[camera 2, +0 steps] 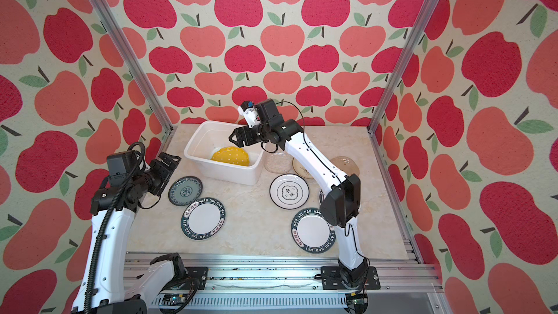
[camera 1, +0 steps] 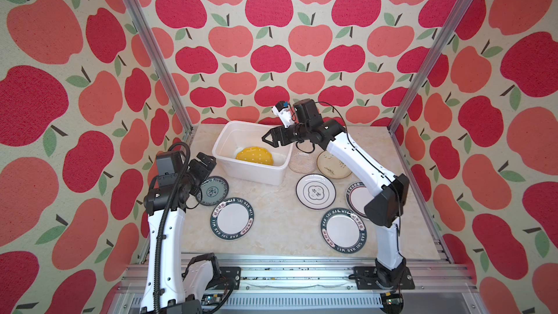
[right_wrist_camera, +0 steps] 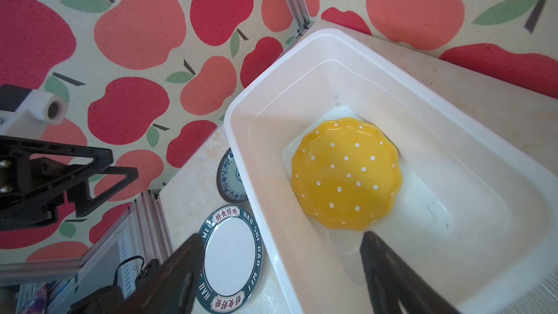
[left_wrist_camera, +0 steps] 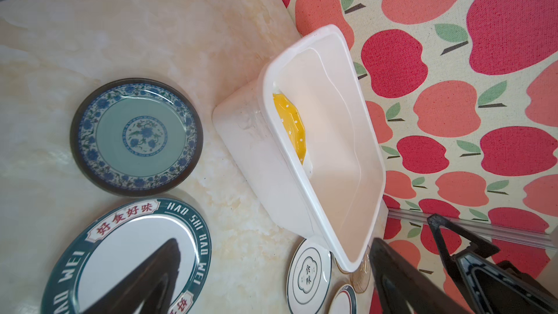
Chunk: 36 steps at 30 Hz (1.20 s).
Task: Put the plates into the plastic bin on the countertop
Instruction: 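Open the right gripper and lift it out of the bin, then move the right gripper to the cloud-centre plate rim while left arm swings inward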
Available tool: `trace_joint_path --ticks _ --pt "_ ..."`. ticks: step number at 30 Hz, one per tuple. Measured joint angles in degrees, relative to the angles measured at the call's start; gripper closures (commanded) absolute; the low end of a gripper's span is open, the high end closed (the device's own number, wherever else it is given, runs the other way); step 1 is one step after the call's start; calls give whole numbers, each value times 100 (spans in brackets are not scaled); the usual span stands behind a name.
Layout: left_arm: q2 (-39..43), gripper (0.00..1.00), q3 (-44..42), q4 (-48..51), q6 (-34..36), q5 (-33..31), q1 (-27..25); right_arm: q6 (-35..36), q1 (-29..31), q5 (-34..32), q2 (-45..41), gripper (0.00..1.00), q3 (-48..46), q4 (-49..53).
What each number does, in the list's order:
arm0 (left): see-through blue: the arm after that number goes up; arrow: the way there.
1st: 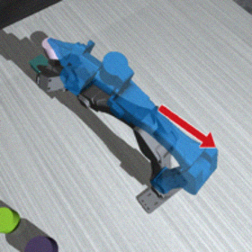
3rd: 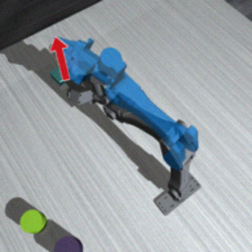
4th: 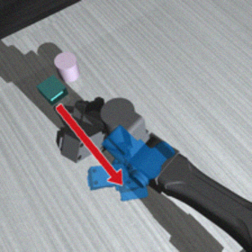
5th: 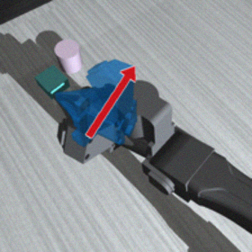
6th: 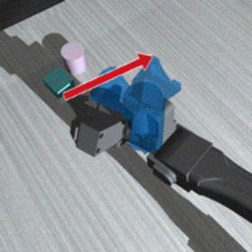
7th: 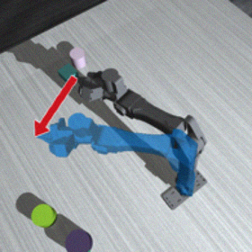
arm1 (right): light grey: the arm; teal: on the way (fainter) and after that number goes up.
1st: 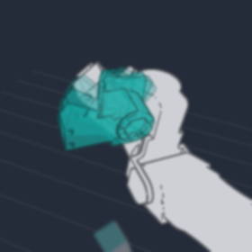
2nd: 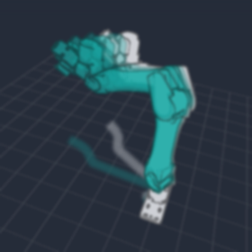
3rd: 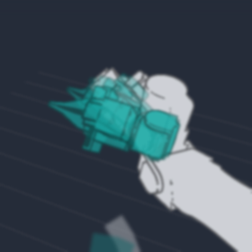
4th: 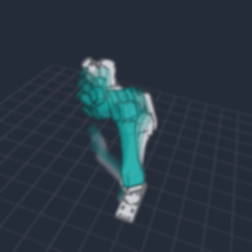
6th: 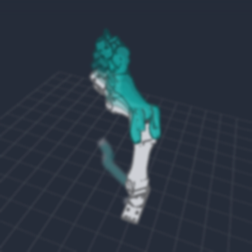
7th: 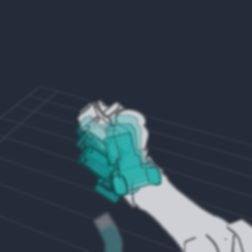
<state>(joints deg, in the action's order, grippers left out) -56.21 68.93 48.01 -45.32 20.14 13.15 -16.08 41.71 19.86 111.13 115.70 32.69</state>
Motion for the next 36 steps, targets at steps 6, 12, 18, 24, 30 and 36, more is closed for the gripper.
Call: trace_joint_path --ticks 6,12,18,24,30,36 --pt "42 1 337 409 24 9 35 -205 -238 -289 -1510 18 -2098 -479" --pt "-83 1 190 704 798 616 -111 -866 -118 -645 -2524 19 -3077 -297" --pt "37 1 120 704 1456 1126 -704 -1770 -138 -868 -3517 19 -3788 439" --pt "496 1 -267 444 1486 833 -2105 -2258 -568 -1126 -4068 18 -4280 1285" --pt "715 1 -885 -315 1488 39 -3947 -2302 -1615 -1016 -4245 17 -4806 1762" --pt "780 1 -1823 -1104 1545 -719 -5423 -2074 -2129 -664 -3985 17 -5180 1860"
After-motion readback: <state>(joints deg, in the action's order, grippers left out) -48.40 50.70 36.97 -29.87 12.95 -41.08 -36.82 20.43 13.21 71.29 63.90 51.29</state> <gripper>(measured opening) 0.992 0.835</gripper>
